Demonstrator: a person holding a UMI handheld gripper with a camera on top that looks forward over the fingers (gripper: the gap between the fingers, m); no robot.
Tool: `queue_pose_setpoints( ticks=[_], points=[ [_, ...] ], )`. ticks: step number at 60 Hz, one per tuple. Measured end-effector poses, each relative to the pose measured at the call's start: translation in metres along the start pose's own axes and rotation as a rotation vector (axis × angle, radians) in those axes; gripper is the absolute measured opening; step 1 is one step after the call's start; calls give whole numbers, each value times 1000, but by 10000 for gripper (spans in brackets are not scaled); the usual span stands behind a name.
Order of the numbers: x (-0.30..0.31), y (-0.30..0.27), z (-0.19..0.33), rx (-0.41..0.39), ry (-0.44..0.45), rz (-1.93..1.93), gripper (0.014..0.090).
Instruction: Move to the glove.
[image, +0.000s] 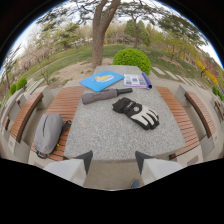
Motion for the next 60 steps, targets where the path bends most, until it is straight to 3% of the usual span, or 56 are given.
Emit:
queue_pose_setpoints(
  ticks=[37, 60],
  points=[
    [5, -2, 0, 8, 15, -2, 842],
    [76, 5, 22, 22, 100, -1, 848]
  ],
)
